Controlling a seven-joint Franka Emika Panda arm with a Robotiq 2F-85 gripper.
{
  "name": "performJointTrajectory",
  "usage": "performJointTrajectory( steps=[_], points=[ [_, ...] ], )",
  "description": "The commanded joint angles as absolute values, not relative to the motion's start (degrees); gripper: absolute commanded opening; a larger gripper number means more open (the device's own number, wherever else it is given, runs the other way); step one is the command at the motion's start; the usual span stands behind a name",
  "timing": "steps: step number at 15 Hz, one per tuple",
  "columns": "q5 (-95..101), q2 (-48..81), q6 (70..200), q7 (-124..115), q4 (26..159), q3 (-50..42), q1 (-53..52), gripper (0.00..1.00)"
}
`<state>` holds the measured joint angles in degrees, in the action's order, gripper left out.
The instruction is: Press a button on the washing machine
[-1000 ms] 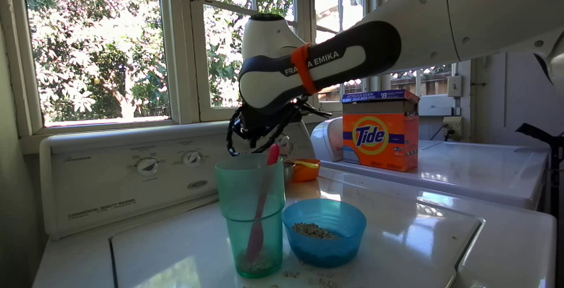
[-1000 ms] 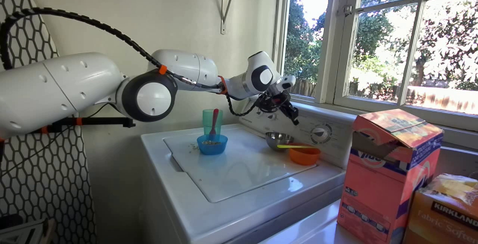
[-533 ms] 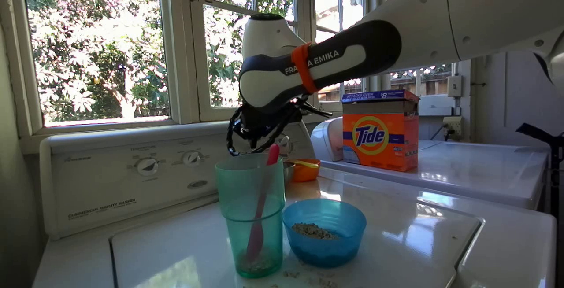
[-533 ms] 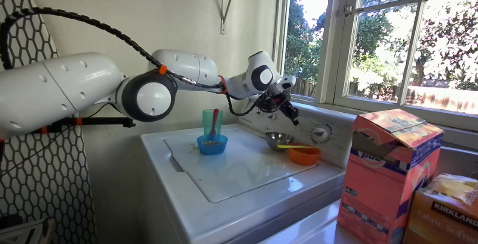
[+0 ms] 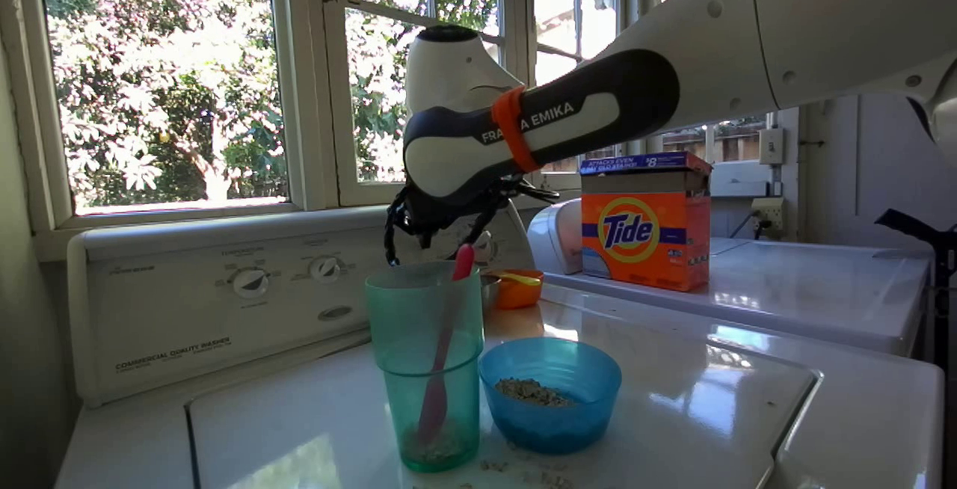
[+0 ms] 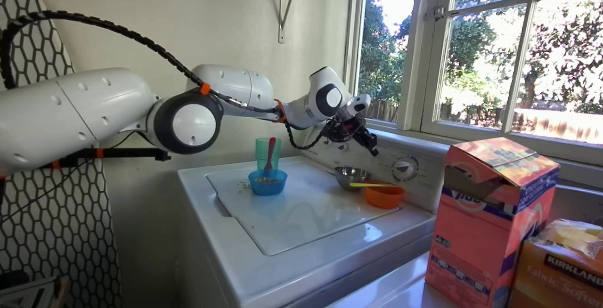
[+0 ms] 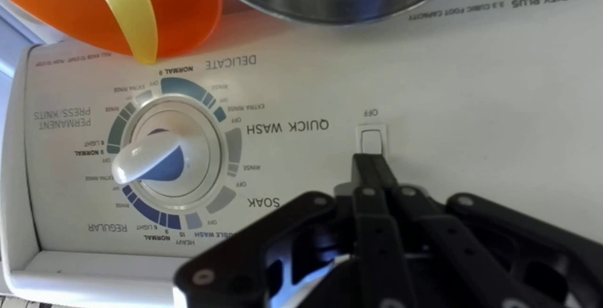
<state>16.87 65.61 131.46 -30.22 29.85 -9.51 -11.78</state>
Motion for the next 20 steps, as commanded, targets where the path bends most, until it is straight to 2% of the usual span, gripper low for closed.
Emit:
performJointTrajectory(
  steps=[1, 10, 18, 19, 20],
  points=[
    [18.55, 68.05, 133.42, -31.24, 28.38, -11.01, -12.79, 0.00],
    [19.40, 68.34, 134.59, -32.48, 28.31, -12.67, -13.01, 0.00],
    [12.13, 68.93, 138.44, -27.12, 28.60, -4.59, -8.62, 0.00],
    [15.32, 66.32, 133.91, -29.45, 29.73, -7.97, -11.00, 0.00],
    [15.00, 66.13, 133.84, -28.93, 29.69, -7.38, -10.66, 0.01]
  ],
)
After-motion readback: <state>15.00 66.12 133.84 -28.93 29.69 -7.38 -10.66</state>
